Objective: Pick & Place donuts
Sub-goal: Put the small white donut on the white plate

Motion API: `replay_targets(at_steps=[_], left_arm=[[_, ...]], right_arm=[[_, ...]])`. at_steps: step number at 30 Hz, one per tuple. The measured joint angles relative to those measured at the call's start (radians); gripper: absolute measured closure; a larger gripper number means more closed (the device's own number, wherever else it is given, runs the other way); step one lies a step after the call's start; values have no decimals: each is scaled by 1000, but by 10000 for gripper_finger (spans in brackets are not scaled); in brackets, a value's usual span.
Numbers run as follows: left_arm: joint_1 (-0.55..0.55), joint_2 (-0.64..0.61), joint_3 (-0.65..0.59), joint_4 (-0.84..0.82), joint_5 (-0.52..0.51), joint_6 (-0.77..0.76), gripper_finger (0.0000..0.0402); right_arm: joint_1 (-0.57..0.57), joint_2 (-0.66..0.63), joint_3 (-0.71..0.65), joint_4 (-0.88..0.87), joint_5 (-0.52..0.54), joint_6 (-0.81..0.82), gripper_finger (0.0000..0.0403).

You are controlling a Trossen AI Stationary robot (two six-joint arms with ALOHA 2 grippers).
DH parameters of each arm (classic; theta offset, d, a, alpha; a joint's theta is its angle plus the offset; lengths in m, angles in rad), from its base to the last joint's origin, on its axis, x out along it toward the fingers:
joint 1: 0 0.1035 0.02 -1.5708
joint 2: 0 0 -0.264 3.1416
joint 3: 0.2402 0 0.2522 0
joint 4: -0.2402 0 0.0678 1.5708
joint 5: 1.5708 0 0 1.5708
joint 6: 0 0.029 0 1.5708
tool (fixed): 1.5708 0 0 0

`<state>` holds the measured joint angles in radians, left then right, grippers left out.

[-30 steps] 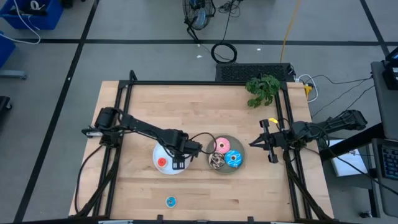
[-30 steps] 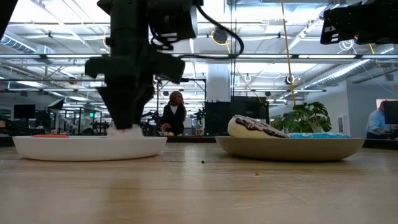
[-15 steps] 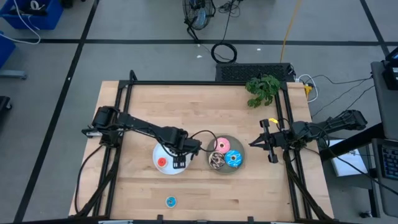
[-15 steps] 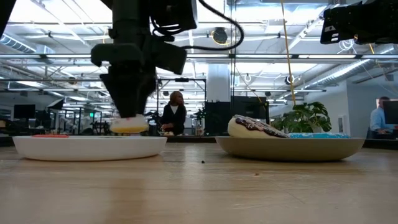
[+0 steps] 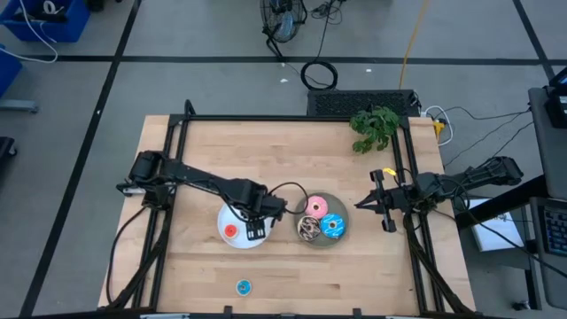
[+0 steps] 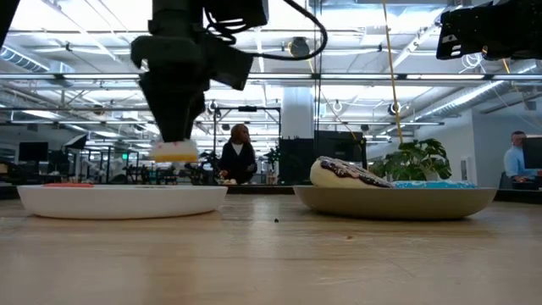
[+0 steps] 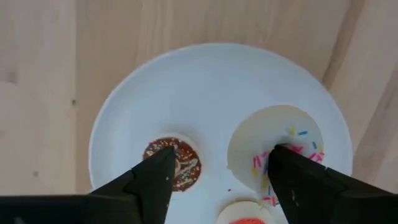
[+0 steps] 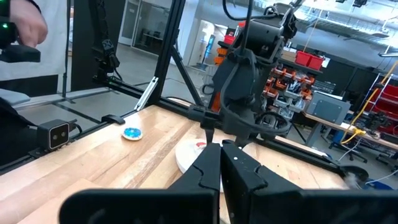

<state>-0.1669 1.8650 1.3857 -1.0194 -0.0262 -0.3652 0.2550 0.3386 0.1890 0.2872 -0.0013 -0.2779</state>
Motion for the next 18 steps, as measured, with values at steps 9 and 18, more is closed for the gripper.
replay_targets(at_steps=[9,18], left_arm=[[32,13,-7,73,83,-80,171],[32,25,-29,-22,24,-74,171]], right_arm=[[0,0,0,0,0,0,403],[0,0,0,0,0,1,403]])
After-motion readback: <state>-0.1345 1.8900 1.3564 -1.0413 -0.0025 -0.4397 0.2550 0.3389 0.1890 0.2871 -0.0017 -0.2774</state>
